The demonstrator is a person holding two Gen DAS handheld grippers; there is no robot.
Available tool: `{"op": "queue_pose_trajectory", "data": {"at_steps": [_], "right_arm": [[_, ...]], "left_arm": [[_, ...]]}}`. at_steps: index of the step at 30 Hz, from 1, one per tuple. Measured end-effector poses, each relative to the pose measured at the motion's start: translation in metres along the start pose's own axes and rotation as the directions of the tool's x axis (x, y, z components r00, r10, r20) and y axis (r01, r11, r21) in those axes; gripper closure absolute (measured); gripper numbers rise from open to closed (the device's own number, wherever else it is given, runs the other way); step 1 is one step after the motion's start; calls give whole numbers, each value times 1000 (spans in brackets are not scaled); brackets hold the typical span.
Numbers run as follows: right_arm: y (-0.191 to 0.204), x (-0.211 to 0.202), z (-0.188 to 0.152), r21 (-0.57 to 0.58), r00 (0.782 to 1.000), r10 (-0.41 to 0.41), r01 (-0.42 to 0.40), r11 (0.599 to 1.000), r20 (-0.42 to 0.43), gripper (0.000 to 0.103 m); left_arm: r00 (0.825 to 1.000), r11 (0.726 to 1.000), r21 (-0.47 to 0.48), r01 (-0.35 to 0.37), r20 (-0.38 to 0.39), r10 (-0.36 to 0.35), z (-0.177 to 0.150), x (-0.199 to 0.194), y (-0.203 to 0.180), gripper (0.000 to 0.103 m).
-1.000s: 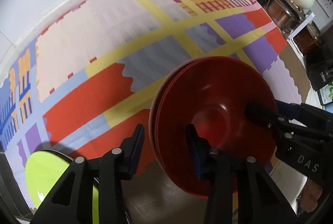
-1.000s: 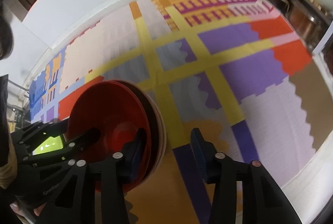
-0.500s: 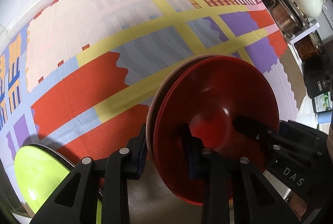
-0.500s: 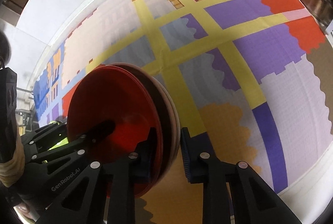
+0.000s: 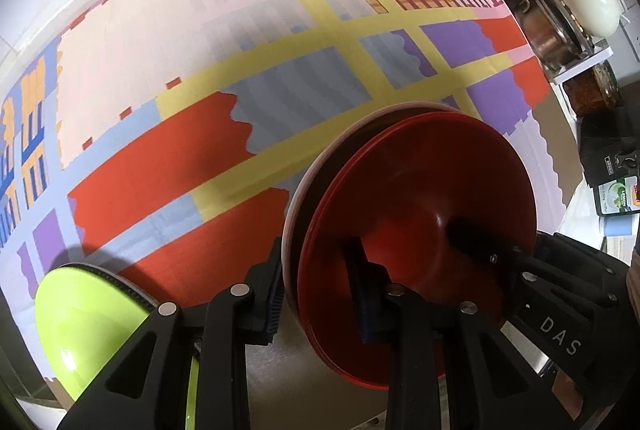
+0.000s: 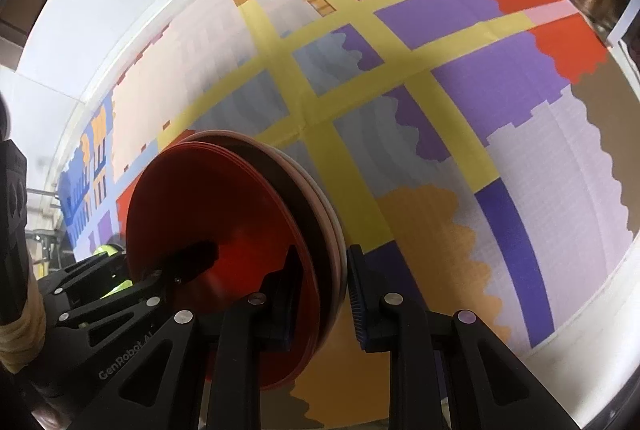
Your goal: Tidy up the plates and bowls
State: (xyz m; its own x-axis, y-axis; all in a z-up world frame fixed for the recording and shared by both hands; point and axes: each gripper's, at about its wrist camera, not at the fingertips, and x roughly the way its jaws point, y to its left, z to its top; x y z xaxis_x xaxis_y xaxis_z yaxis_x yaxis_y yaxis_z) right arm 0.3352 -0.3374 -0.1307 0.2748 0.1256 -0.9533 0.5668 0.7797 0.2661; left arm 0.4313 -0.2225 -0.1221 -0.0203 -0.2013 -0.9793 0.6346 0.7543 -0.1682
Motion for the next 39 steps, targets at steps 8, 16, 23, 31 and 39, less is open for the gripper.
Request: {"op": "queue_pose_trajectory", "data": {"at_steps": [8, 16, 23, 31, 39], "right_arm": [[23, -10, -1, -35, 1000, 15, -15, 999, 3, 79], [71, -18, -14, -126, 999, 40, -39, 991, 8, 79], [121, -23, -35, -230, 998, 62, -58, 971, 12, 79], [178, -11, -61, -339, 995, 91, -96, 936, -31, 79], [223, 8, -83, -418, 992, 90, -119, 900, -87, 79]], "left_arm": [[1000, 999, -39, -7, 21, 8, -13, -24, 31, 74], [997, 994, -109, -28, 72, 36, -44, -56, 69, 74], [992, 978, -204, -45, 106, 67, -83, -78, 110, 74], [990, 948, -314, -58, 102, 94, -130, -89, 160, 74], [993, 917, -396, -58, 73, 95, -164, -84, 201, 74]]}}
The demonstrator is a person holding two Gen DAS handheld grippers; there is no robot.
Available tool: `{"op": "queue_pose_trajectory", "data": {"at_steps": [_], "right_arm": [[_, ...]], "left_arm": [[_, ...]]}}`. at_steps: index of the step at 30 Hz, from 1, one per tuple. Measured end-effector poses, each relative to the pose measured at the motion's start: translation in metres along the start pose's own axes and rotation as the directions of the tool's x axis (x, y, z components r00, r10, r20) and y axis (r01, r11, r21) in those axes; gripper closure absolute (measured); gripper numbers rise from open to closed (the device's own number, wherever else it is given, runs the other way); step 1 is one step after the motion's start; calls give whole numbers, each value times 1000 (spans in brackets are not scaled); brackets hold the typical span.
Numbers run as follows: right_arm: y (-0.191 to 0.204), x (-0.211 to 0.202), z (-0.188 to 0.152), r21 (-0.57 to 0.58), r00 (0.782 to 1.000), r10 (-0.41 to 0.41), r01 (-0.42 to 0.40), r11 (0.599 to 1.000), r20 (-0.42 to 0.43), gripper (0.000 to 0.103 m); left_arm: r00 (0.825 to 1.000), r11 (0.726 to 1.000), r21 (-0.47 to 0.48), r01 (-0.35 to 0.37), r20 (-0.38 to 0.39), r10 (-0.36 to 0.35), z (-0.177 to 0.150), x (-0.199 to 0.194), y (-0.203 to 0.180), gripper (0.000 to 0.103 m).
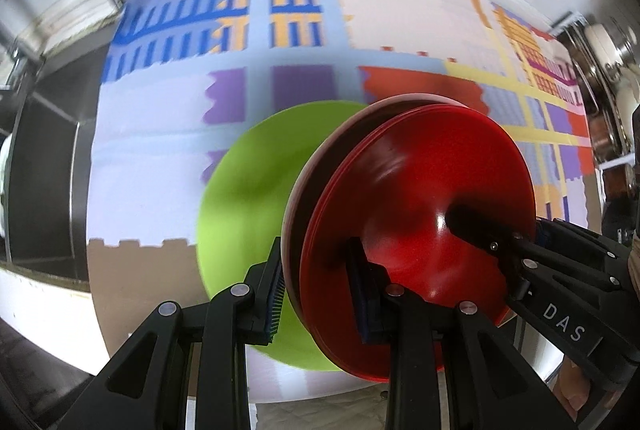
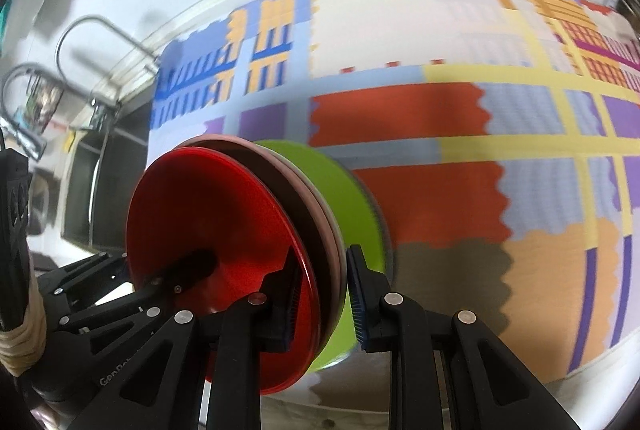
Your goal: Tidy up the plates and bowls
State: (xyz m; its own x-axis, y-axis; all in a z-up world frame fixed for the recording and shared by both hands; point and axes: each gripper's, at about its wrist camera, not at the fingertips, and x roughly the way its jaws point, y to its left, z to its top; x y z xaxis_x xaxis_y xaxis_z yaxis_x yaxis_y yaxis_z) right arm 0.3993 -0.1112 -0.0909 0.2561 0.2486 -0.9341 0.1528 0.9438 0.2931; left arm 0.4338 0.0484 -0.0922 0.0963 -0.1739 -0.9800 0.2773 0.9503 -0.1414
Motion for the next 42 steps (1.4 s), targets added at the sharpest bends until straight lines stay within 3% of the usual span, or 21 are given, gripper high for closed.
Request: {"op": "queue_pose_trajectory", "data": {"at_steps": [7, 26, 30, 33, 37, 42], "right_arm": [[25, 25, 3, -28, 998, 1, -2, 1000, -57, 79], [23, 43, 3, 5, 995, -32, 33, 999, -89, 79], [24, 42, 1, -19, 997, -36, 35, 999, -73, 78], [23, 39, 1, -18, 998, -24, 23, 1000, -49, 75], [24, 14, -4, -40, 997, -31, 34, 999, 67, 62], [27, -28, -21, -84, 974, -44, 64, 994, 223, 50]], "left_arm": [[999, 999, -35, 17, -37, -18, -3, 15, 20, 74], [998, 999, 10, 30, -49, -30, -1, 32, 18, 73], [1000, 1000, 21, 8, -18, -7, -2, 31, 16, 67], [997, 998, 24, -49, 58, 48, -6, 19, 16, 55], [976, 996, 11, -89, 198, 85, -19, -13, 13, 43], [905, 985, -3, -170, 395, 158, -54, -56, -1, 35]]}}
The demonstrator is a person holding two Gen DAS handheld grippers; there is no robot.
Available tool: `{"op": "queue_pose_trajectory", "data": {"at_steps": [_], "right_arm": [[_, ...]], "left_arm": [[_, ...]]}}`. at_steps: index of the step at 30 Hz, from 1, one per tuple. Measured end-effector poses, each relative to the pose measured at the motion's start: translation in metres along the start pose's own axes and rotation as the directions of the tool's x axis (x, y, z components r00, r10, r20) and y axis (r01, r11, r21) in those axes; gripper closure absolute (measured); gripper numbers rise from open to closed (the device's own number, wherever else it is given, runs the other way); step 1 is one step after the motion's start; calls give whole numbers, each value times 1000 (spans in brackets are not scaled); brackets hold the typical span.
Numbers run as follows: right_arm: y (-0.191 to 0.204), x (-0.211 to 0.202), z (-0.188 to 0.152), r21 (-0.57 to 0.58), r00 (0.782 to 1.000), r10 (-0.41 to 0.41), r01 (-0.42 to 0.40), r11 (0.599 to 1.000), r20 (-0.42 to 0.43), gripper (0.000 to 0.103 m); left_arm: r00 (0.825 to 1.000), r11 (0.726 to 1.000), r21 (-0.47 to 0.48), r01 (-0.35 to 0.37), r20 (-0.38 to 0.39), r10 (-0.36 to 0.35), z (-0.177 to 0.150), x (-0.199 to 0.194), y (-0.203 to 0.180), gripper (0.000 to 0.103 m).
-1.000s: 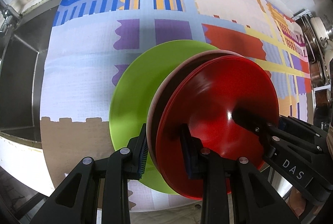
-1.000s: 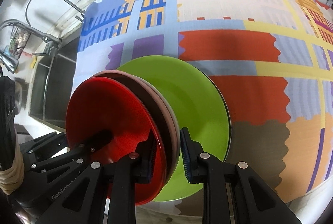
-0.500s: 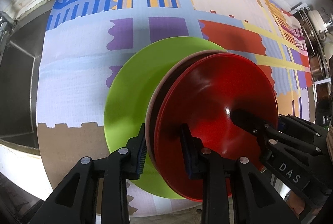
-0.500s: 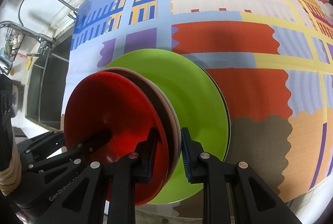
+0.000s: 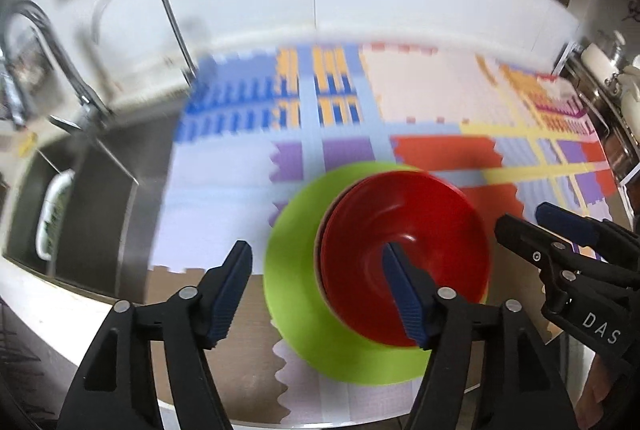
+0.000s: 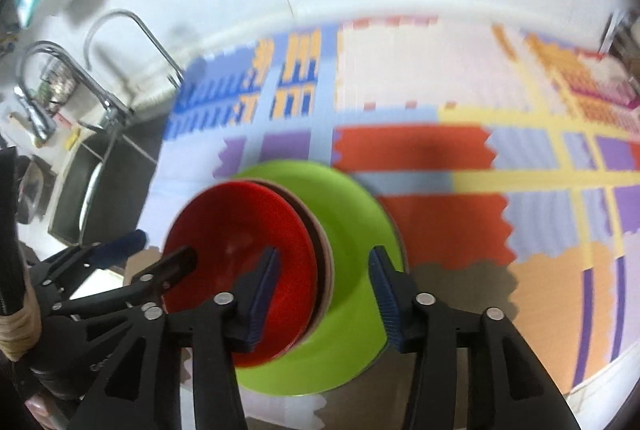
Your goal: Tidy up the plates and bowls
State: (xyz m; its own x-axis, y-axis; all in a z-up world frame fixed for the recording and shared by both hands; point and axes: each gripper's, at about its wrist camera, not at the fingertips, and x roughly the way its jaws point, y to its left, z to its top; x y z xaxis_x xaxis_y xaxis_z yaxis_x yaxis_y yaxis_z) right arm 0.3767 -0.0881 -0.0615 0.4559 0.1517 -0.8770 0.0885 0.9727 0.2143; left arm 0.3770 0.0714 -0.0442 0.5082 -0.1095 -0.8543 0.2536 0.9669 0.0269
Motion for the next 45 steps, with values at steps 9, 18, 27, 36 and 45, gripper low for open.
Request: {"op": "queue_pose_trajectory", "data": {"at_steps": [9, 18, 27, 36, 45], "right_arm": [[-9, -76, -55, -61, 968, -3, 19, 998, 253, 31], [-24, -141, -135, -127, 891, -18, 84, 988, 454, 20], [-38, -193, -199, -113, 851, -21, 94, 989, 524, 12], [-37, -224, -241, -109, 830, -21, 98, 989, 558, 10], [-34, -237, -263, -110, 824, -27, 108, 988, 567, 10]], "left_arm": [[968, 996, -31, -84, 236, 89, -65, -78, -23, 27], [938, 994, -53, -92, 331, 105, -138, -136, -52, 25], [904, 989, -83, -126, 401, 149, -186, -190, -68, 13], [880, 988, -85, -128, 450, 153, -214, -221, -72, 5], [868, 987, -89, -131, 470, 158, -230, -237, -70, 1]]}}
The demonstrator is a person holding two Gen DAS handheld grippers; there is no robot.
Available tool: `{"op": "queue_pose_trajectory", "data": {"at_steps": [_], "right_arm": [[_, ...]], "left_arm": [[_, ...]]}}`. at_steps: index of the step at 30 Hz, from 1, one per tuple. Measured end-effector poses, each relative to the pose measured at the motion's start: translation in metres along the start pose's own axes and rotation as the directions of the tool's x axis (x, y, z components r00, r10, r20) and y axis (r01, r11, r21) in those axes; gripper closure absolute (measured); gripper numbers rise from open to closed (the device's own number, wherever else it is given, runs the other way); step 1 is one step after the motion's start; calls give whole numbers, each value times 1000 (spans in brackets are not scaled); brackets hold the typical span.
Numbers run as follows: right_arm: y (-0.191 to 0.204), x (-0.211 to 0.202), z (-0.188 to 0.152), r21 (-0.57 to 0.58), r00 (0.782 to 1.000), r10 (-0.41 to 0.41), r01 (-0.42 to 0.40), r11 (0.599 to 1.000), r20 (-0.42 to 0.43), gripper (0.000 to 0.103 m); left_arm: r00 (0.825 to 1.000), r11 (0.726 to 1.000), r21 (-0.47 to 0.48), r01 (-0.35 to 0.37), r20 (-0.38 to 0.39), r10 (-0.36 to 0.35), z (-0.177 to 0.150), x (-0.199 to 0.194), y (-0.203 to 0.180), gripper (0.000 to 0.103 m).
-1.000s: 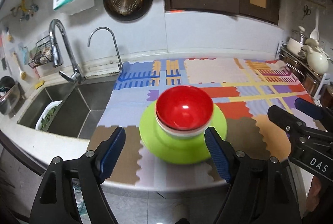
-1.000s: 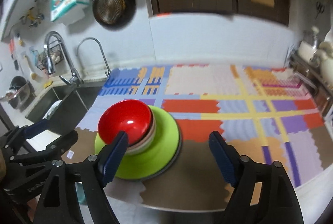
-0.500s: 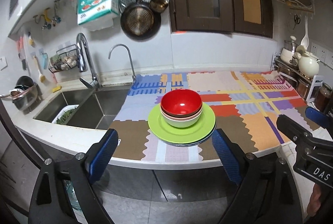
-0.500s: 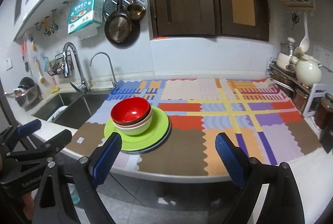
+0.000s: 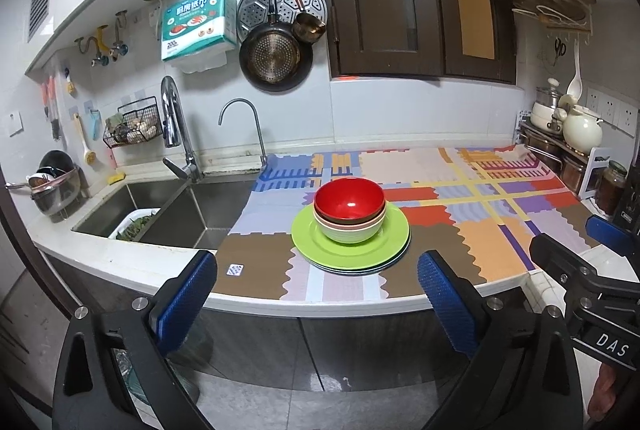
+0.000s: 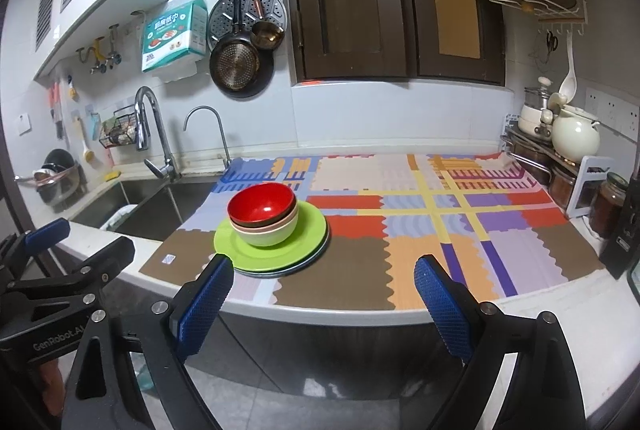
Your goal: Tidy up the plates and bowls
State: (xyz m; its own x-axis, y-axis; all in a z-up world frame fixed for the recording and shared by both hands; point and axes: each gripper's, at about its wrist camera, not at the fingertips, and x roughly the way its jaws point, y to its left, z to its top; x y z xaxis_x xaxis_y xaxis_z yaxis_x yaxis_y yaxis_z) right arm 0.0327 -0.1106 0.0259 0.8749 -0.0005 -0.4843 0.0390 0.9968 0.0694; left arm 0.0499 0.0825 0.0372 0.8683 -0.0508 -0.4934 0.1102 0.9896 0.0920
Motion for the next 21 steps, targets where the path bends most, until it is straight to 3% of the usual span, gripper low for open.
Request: {"op": "queue_pose_trajectory", "data": {"at_steps": [21], "right_arm": [[8, -22, -3, 4, 1000, -17, 17, 1000, 23, 10]], "left_arm": [[1000, 1000, 19, 11, 28, -11, 4, -13, 5, 0]]}}
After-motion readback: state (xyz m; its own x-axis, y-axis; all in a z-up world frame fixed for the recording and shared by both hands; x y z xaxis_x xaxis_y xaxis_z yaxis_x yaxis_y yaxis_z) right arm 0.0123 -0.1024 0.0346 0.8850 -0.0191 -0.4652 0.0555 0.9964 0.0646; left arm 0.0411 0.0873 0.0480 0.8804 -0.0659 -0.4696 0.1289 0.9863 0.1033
